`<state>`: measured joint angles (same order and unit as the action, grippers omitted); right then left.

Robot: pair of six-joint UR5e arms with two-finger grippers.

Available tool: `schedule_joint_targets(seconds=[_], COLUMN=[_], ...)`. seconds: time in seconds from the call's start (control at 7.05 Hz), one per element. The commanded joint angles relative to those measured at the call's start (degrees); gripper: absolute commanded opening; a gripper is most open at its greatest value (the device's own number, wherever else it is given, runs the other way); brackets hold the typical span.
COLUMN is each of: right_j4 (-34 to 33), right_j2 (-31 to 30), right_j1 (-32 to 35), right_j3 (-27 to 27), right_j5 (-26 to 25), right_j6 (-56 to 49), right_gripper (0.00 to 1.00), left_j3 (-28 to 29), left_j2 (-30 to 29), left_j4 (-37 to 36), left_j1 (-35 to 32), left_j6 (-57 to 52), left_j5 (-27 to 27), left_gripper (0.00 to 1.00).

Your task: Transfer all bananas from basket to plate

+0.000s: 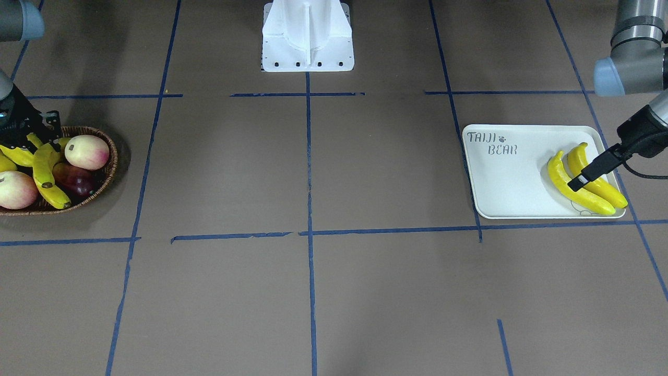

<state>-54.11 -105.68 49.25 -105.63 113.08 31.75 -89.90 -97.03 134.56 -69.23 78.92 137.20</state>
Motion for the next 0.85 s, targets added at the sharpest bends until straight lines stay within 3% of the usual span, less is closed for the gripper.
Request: schedule_joint_targets(seconds=[0.0,0.28,0.43,0.57,0.71], right_j4=[-0.03,-0.03,-0.03,-0.03,-0.03], right_j2=[0.12,0.38,0.64,0.73,0.73], right_j1=[-0.47,-0.56,-0.65,-0.48,-0.39], right_j3=[0.25,0.6,1.03,0.86,0.52], right_j5=[-1.1,-1.1,-1.37,-1.46,-1.19], right_j6=[-0.02,-0.02,-0.02,-0.02,-0.2], right_gripper=[0.51,0.51,0.39,0.14,0.01], left_j3=[0.16,0.16,0.16,0.16,0.16], left_j2=[0.0,0.0,0.0,0.0,0.0], left_j4=[0.0,0.0,0.0,0.0,0.0], left_j1=[0.06,0.49,0.5,0.5,0.5], left_j6=[0.0,0.0,0.0,0.0,0.0], left_j5=[0.0,-0.09,-0.09,-0.09,-0.09], left_gripper=[1.0,1.0,1.0,1.0,1.0])
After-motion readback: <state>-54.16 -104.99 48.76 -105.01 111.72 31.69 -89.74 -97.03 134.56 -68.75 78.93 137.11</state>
